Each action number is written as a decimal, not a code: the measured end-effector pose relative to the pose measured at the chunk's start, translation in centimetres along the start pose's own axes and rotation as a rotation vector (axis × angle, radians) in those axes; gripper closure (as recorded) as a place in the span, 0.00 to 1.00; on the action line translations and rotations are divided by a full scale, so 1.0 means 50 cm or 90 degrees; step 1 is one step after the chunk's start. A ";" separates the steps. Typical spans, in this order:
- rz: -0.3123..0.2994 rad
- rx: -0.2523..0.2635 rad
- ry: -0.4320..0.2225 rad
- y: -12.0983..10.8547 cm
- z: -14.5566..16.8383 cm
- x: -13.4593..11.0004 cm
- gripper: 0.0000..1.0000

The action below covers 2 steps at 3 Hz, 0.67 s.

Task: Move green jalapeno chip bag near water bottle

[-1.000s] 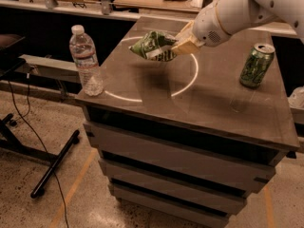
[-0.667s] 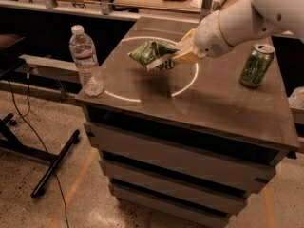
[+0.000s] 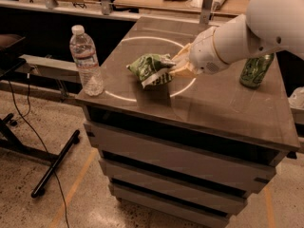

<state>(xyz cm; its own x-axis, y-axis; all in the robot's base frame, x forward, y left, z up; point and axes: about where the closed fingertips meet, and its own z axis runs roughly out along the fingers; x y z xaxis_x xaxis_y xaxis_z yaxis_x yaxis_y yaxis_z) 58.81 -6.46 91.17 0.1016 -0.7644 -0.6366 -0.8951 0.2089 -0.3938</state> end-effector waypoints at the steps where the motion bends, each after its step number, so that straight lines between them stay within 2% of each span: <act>1: 0.031 0.006 0.014 0.012 0.004 0.000 1.00; 2: 0.057 0.017 0.022 0.026 0.008 -0.008 1.00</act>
Offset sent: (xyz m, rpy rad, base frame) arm -0.0156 0.0110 -0.0078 0.0255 0.0605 -0.1495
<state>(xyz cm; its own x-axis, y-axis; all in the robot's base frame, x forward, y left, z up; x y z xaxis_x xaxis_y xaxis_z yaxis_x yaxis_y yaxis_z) 57.80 -5.66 90.66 0.0067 -0.7622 -0.6473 -0.8883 0.2927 -0.3539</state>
